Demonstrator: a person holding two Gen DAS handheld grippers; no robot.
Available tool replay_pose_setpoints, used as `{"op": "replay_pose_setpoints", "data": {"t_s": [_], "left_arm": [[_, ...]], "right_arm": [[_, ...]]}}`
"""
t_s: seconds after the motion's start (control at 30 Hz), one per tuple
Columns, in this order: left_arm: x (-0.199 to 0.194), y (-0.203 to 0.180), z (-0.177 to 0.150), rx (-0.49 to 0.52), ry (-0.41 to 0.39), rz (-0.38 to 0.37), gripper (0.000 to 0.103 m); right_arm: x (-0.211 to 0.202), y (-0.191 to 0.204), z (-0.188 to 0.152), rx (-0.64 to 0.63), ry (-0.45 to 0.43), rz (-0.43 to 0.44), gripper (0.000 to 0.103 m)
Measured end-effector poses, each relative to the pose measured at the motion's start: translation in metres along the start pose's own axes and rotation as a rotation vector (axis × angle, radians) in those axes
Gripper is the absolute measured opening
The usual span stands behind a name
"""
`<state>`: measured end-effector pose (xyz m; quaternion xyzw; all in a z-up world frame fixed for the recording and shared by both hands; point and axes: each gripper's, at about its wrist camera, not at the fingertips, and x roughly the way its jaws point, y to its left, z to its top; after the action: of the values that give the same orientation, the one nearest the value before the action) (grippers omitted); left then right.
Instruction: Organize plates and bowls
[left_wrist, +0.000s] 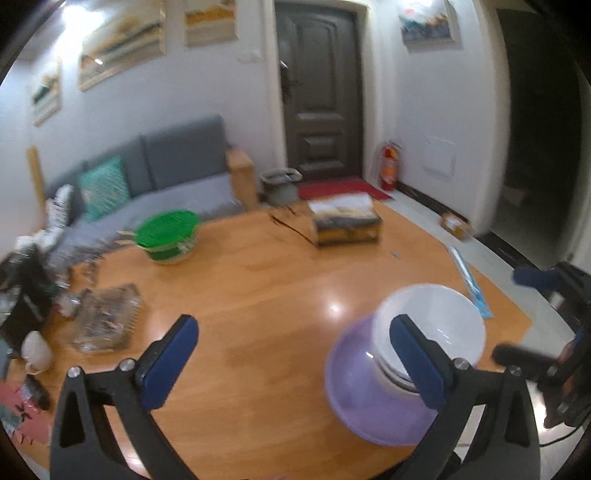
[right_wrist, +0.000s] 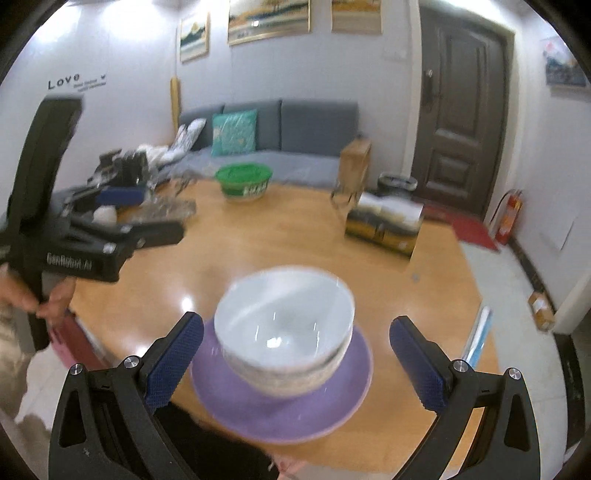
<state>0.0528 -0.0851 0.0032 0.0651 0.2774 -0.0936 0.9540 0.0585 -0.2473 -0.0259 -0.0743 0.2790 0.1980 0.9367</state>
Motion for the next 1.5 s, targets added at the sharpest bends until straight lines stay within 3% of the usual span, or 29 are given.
{"op": "replay_pose_setpoints", "data": {"t_s": [0.13,0.4,0.7,1.5], "left_arm": [[-0.016,0.017,-0.001,-0.052,-0.065,0.062,0.103],[-0.053,0.04,-0.011,-0.147,-0.186,0.117,0.102],[-0.069,0.053,-0.02,-0.19,-0.235,0.163,0.103],[-0.071,0.063,-0.026,-0.197,-0.23,0.203,0.103]], "right_arm": [[-0.006,0.006,0.015,0.03,-0.084,-0.031,0.102],[-0.008,0.023,0.033,0.03,-0.214,-0.095,0.102],[-0.023,0.044,0.038,0.006,-0.338,-0.108,0.102],[-0.025,0.047,0.034,0.024,-0.336,-0.071,0.102]]}}
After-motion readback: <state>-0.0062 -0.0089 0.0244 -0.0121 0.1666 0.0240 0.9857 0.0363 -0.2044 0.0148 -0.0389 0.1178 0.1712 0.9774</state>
